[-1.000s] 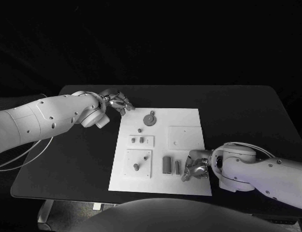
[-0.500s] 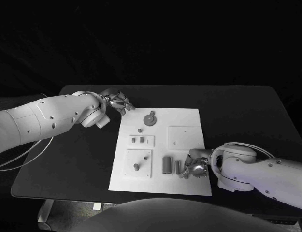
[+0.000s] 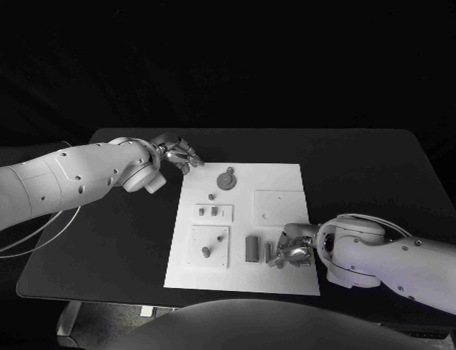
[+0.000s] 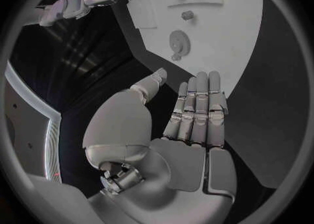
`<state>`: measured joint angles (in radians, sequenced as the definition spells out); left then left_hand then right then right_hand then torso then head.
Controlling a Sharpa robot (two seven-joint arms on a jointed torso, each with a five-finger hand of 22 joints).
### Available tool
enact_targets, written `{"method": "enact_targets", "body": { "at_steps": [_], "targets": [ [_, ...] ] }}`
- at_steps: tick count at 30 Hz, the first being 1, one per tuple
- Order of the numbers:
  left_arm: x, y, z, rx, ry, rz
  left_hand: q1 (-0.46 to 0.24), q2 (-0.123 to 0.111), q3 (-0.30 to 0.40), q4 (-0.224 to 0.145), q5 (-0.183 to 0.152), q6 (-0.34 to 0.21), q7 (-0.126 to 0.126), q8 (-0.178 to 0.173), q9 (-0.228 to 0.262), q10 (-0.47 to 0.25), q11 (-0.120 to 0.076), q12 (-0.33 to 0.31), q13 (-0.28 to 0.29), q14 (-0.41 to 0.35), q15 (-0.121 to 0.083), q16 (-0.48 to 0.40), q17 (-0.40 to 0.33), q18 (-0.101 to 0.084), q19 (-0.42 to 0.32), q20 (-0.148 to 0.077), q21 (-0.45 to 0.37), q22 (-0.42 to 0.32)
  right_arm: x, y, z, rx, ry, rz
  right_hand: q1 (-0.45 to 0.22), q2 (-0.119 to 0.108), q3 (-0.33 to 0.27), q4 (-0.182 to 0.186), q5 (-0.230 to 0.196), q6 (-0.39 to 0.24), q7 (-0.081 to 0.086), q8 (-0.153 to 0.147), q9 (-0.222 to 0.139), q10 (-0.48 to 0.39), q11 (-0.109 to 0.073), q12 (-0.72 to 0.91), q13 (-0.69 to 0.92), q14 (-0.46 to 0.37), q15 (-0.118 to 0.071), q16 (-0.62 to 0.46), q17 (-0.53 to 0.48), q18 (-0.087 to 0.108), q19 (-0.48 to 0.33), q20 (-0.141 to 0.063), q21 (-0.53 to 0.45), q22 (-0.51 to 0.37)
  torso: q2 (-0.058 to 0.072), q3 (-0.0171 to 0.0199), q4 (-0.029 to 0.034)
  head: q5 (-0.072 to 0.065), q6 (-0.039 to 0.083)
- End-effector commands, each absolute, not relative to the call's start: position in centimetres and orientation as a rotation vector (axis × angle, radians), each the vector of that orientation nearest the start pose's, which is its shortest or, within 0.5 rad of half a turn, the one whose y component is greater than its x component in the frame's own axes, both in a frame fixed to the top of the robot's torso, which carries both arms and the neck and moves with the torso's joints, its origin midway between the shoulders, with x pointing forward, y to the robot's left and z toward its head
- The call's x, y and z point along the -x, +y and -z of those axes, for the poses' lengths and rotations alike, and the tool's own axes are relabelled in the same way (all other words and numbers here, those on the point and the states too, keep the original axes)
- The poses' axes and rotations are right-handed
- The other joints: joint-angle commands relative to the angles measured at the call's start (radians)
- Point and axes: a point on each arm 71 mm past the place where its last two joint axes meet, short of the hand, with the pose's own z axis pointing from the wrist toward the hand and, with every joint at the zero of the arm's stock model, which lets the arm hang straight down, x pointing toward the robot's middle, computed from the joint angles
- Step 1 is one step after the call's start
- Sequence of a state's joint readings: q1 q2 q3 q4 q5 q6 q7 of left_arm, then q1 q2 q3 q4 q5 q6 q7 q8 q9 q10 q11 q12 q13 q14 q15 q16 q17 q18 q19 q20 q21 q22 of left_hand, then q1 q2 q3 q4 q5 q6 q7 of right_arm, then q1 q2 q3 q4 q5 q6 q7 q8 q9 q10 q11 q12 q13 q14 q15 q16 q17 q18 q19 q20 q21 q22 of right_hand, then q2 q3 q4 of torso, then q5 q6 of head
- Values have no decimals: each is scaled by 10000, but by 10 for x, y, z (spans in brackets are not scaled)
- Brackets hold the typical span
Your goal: Assemble the parts on the task board
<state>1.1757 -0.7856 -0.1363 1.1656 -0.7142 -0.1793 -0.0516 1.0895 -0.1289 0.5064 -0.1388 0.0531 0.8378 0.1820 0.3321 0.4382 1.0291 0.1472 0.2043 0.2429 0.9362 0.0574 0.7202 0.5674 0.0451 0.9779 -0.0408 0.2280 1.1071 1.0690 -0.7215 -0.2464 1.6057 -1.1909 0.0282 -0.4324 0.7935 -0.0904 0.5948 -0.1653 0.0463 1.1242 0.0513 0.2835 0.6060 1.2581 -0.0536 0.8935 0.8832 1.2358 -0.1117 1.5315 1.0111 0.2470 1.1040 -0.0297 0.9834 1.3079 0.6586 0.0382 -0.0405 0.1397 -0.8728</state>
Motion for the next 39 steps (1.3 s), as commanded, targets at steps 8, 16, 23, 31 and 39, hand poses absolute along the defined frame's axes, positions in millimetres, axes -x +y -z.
{"method": "enact_targets", "body": {
  "at_steps": [8,16,23,31,39],
  "targets": [
    [-520,289,263,6491,19649,7208,44,51,-46,11,-30,-26,6,-46,9,-33,28,35,-12,76,22,-39,18,179,51,20,-41,15,-380,-133,335,1787,24957,-4962,-6,148,23,5,35,8,47,18,-9,17,-7,-57,-10,-1,-18,-50,7,148,9,-23,-54,37,2,0,2,-14,2],
    [-520,290,263,6503,19642,7188,46,49,-47,9,-31,-25,6,-46,9,-33,27,37,-13,77,22,-42,22,179,51,20,-43,16,-381,-136,336,1850,24956,-4755,111,337,0,-241,34,-3,53,21,1,8,-1,-49,-1,-17,-27,-46,4,148,-12,-32,-34,64,-2,-4,-6,-12,2],
    [-520,290,263,6506,19629,7183,47,49,-48,8,-31,-25,6,-47,10,-34,27,39,-14,78,22,-45,26,179,52,19,-45,16,-382,-138,335,1652,24712,-5075,113,318,-31,-315,34,-4,55,22,4,7,1,-47,1,-13,-26,-46,17,148,-20,-28,-32,70,0,2,-5,-17,2],
    [-520,291,263,6498,19533,7200,46,48,-50,8,-31,-25,6,-47,10,-34,27,40,-15,78,22,-48,29,179,52,20,-46,17,-387,-147,331,360,24221,-5970,213,-33,-35,-557,32,-422,188,-203,-83,-89,123,-107,-25,-484,-4,-204,-741,148,-89,-14,-99,44,-6,-3,-6,-27,2],
    [-522,292,258,6809,18786,7629,54,22,-56,-3,-31,-31,9,-53,9,39,-3,91,-4,55,32,-85,42,170,29,28,-73,14,-402,-153,313,-748,22884,-6997,515,-386,94,-701,34,-1233,518,-583,-207,-466,443,-354,-151,-727,96,-608,-1272,148,-296,115,-315,-47,-11,0,-1,-73,2]
  ]
}}
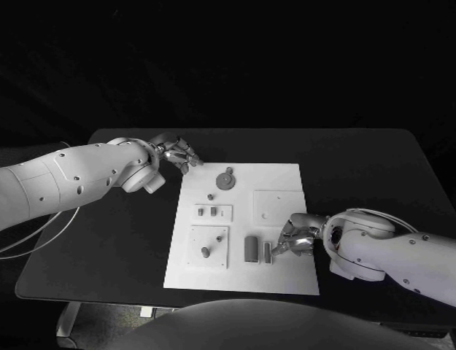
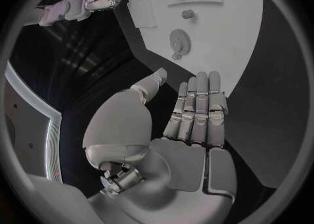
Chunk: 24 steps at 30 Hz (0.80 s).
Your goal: Assemble the parts on the task board
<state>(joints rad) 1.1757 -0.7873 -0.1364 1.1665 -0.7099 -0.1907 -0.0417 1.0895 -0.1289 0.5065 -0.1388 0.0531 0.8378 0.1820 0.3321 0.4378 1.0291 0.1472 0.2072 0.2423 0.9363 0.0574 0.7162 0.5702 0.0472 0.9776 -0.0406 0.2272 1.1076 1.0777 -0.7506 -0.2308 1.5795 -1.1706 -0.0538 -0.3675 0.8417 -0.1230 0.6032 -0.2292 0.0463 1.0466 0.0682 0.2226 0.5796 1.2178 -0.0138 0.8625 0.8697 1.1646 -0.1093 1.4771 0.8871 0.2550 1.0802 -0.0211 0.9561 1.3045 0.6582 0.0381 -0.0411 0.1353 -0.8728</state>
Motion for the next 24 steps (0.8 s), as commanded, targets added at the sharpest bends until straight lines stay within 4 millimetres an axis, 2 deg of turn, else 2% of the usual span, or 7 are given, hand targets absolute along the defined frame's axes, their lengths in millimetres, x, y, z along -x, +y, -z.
{"method": "enact_targets", "body": {
  "at_steps": [1,5,9,13,17,23,24],
  "targets": [
    [-522,292,258,6969,18658,7782,61,20,-55,-9,-30,-31,9,-54,13,74,-20,83,9,51,34,-57,17,146,25,28,-74,8,-405,-154,308,-939,22475,-7241,79,-63,23,-78,33,-491,362,16,56,-83,55,-57,-25,-15,79,-80,-48,68,-63,32,-49,-15,-7,2,5,-36,2],
    [-523,291,255,7550,18092,8512,57,16,-37,-25,-28,-33,10,-59,14,257,-104,190,34,-165,134,-306,-52,96,-195,107,-251,-69,-422,-159,287,-2191,21042,-8266,365,-81,88,-227,33,-554,392,9,68,-200,83,-115,-56,-34,90,-125,-97,68,-81,32,-61,-15,-10,-1,6,-125,2],
    [-525,288,253,7857,17732,9062,27,48,5,-32,-24,-42,13,-64,20,395,-163,236,26,-344,273,-697,-195,85,-413,239,-495,-224,-447,-171,272,-3255,19630,-9133,600,6,108,-386,34,-582,410,20,85,-273,101,-148,-79,-69,90,-165,-135,68,-122,51,-79,-12,-46,-2,2,-178,2],
    [-525,287,252,8093,17529,9444,-8,78,33,-65,-27,-52,16,-64,31,485,-190,205,-13,-486,403,-1140,-352,95,-585,368,-731,-390,-472,-184,262,-4096,18566,-9846,858,151,99,-583,34,-642,442,16,99,-435,136,-220,-116,-202,89,-239,-173,68,-239,105,-133,-11,-84,2,10,-220,174],
    [-525,287,250,8368,17288,9826,-64,77,24,-121,-31,-98,19,-81,37,398,-121,23,-117,-767,577,-1645,-525,83,-870,533,-1014,-570,-498,-201,256,-4832,17709,-10275,1143,252,64,-602,44,-751,515,-4,110,-861,207,-518,-290,-527,139,-410,-237,36,-520,220,-276,-23,-166,17,6,-308,474],
    [-530,288,250,9409,16751,10480,-191,16,-59,-219,-41,-296,-30,-161,30,-5,19,-426,-362,-1435,858,-2413,-819,35,-1437,810,-1497,-867,-535,-224,256,-5767,16857,-10260,1384,346,-44,-578,43,-987,749,-15,148,-1772,516,-1701,-1371,-1722,444,-1333,-761,-141,-1725,711,-1025,-205,-293,33,-11,-443,1078],
    [-531,288,250,9496,16682,10553,-198,12,-65,-236,-39,-328,-47,-173,28,-92,25,-501,-405,-1532,888,-2506,-858,32,-1505,843,-1554,-908,-540,-226,256,-5937,16750,-10234,1395,373,-27,-573,36,-1015,792,-12,152,-1842,553,-1913,-1576,-1874,498,-1524,-876,-167,-1898,782,-1180,-272,-327,35,-11,-459,1139]
  ]
}}
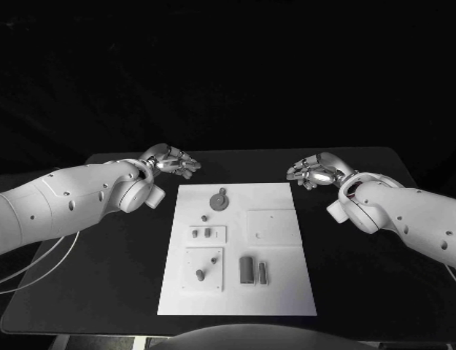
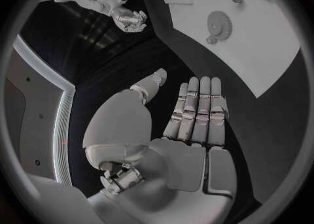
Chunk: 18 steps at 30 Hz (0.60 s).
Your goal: Assemble the parts on the task board
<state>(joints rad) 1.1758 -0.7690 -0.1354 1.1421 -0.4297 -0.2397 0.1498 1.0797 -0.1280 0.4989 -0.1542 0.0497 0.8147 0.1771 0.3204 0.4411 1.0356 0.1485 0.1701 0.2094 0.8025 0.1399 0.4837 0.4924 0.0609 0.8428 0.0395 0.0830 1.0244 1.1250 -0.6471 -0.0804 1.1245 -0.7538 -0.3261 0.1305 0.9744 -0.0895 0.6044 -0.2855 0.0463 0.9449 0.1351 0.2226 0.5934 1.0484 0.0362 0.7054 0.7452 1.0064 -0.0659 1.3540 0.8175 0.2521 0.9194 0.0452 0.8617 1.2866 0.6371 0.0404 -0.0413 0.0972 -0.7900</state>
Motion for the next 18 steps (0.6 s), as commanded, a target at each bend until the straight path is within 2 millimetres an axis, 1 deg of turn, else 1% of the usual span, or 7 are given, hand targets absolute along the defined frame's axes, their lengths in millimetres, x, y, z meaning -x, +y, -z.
{"method": "enact_targets", "body": {
  "at_steps": [1,3,5,7,11,15,18],
  "targets": [
    [-533,288,251,9570,16599,10636,-114,3,-2,-101,-4,-146,-22,-75,-9,-286,11,-234,-136,-330,101,-304,-132,-116,-261,86,-179,-134,-544,-228,256,-6185,16662,-10276,87,53,3,1,25,-70,188,-26,11,-282,128,-691,-643,-532,162,-626,-370,-185,-568,222,-497,-212,-141,16,-13,-88,387],
    [-539,288,251,9784,16386,10862,-146,9,-31,-131,-5,-224,-57,-105,-14,-426,-4,-362,-218,-517,157,-478,-210,-138,-443,150,-222,-234,-553,-232,256,-6825,16368,-10442,86,112,80,10,44,-227,295,-69,-7,-410,285,-1268,-1176,-892,350,-1301,-750,-266,-1009,391,-947,-436,-189,23,-20,-93,640],
    [-543,289,251,10002,16212,11009,-185,37,-75,-166,-5,-313,-102,-139,-19,-569,-44,-488,-303,-697,172,-638,-283,-165,-627,193,-224,-339,-561,-233,255,-7165,15990,-10554,-12,192,230,27,51,-518,420,-185,-73,-590,519,-1958,-1764,-1436,698,-2672,-1488,-445,-1778,620,-1668,-787,-221,27,-16,-130,885],
    [-547,290,252,10191,16065,11133,-224,80,-140,-226,-5,-423,-148,-178,-24,-722,-73,-623,-403,-850,186,-782,-351,-198,-805,225,-217,-465,-566,-234,258,-7372,15884,-10628,-104,266,358,35,40,-744,426,-233,-103,-583,683,-2567,-2320,-2048,1327,-4652,-2510,-729,-2786,916,-2559,-1222,-268,33,-14,-170,1119],
    [-553,291,252,10352,15950,11370,-342,151,-334,-366,-6,-662,-263,-260,-28,-944,-165,-829,-580,-1038,190,-979,-454,-284,-1110,266,-200,-716,-573,-236,265,-8399,15554,-10921,-262,389,286,45,48,-1148,488,-333,-193,-668,941,-3507,-3144,-2683,1942,-6661,-3422,-1097,-4114,1262,-3694,-1779,-357,41,-37,-178,1524],
    [-556,289,252,10467,15901,11552,-503,184,-567,-498,-7,-913,-392,-341,-28,-1192,-274,-1006,-743,-1184,167,-1122,-531,-362,-1287,280,-205,-932,-578,-233,264,-8926,15380,-11418,-597,446,-90,92,20,-1398,508,-371,-268,-817,1116,-4232,-3761,-3027,2163,-7675,-3882,-1411,-5122,1516,-4534,-2172,-459,57,-57,-173,1745],
    [-558,282,252,10399,15955,11697,-622,199,-723,-583,-4,-1036,-447,-361,-10,-1344,-317,-1036,-850,-1226,179,-1182,-569,-401,-1343,270,-187,-1081,-578,-231,265,-8999,15518,-11660,-766,577,-597,35,32,-1587,477,-366,-326,-844,1183,-4775,-4279,-2970,2186,-8191,-4122,-1406,-5225,1564,-4757,-2271,-521,92,-101,-168,1872]
  ]
}}
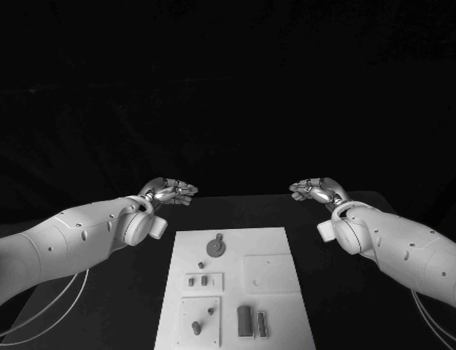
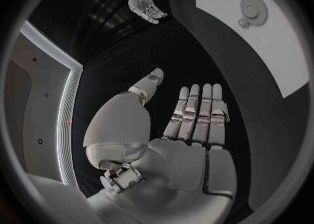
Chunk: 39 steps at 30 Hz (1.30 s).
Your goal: Assemble the parts on the task board
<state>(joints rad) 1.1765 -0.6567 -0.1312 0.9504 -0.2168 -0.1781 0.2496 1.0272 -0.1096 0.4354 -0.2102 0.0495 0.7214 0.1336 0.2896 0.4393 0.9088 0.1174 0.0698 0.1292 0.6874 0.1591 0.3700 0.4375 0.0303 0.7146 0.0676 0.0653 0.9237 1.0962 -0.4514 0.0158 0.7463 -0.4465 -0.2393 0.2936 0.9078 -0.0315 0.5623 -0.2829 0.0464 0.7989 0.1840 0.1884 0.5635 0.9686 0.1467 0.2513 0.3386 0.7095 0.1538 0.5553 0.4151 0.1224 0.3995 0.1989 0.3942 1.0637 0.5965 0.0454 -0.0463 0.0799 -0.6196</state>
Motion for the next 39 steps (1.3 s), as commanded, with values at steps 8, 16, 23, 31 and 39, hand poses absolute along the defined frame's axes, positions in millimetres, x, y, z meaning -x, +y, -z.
{"method": "enact_targets", "body": {
  "at_steps": [8,16,23,31,39],
  "targets": [
    [-559,273,253,10299,16111,11979,-137,88,-141,-73,-3,-128,-2,-36,35,-86,-8,-8,-101,-83,3,-75,-41,-115,-66,-20,-3,-176,-574,-227,268,-8989,15811,-11963,-121,97,-437,66,34,-241,12,62,-116,27,141,-736,-844,200,-6,-639,-260,58,276,80,-319,-257,-215,80,-101,135,213],
    [-554,270,255,10432,15896,11579,-10272,1096,-4354,2102,-495,-7214,-1336,-2896,-4393,-9088,-1174,-698,-1292,-6874,-1591,-3700,-4375,-303,-7146,-676,-653,-9237,-572,-228,266,-9079,15480,-11489,-9078,315,-5623,2829,-464,-7989,-1840,-1884,-5635,-9686,-1467,-2513,-3386,-7095,-1538,-5553,-4151,-1224,-3995,-1989,-3942,-10637,-250,-41,31,-70,207],
    [-538,250,253,10806,14962,11949,-10272,1096,-4354,2102,-495,-7214,-1336,-2896,-4393,-9088,-1174,-698,-1292,-6874,-1591,-3700,-4375,-303,-7146,-676,-653,-9237,-559,-220,260,-9506,14714,-11878,-9078,315,-5623,2829,-464,-7989,-1840,-1884,-5635,-9686,-1467,-2513,-3386,-7095,-1538,-5553,-4151,-1224,-3995,-1989,-3942,-10637,-452,-347,351,-610,199],
    [-499,216,241,11547,13300,12311,-10272,1096,-4354,2102,-495,-7214,-1336,-2896,-4393,-9088,-1174,-698,-1292,-6874,-1591,-3700,-4375,-303,-7146,-676,-653,-9237,-526,-207,247,-10489,13421,-12337,-9078,315,-5623,2829,-464,-7989,-1840,-1884,-5635,-9686,-1467,-2513,-3386,-7095,-1538,-5553,-4151,-1224,-3995,-1989,-3942,-10637,-523,-454,463,-799,196],
    [-469,196,228,11999,12361,12311,-10272,1096,-4354,2102,-495,-7214,-1336,-2896,-4393,-9088,-1174,-698,-1292,-6874,-1591,-3700,-4375,-303,-7146,-676,-653,-9237,-486,-197,233,-11520,12518,-12400,-9078,315,-5623,2829,-464,-7989,-1840,-1884,-5635,-9686,-1467,-2513,-3386,-7095,-1538,-5553,-4151,-1224,-3995,-1989,-3942,-10637,-523,-454,463,-799,196]
  ]
}}
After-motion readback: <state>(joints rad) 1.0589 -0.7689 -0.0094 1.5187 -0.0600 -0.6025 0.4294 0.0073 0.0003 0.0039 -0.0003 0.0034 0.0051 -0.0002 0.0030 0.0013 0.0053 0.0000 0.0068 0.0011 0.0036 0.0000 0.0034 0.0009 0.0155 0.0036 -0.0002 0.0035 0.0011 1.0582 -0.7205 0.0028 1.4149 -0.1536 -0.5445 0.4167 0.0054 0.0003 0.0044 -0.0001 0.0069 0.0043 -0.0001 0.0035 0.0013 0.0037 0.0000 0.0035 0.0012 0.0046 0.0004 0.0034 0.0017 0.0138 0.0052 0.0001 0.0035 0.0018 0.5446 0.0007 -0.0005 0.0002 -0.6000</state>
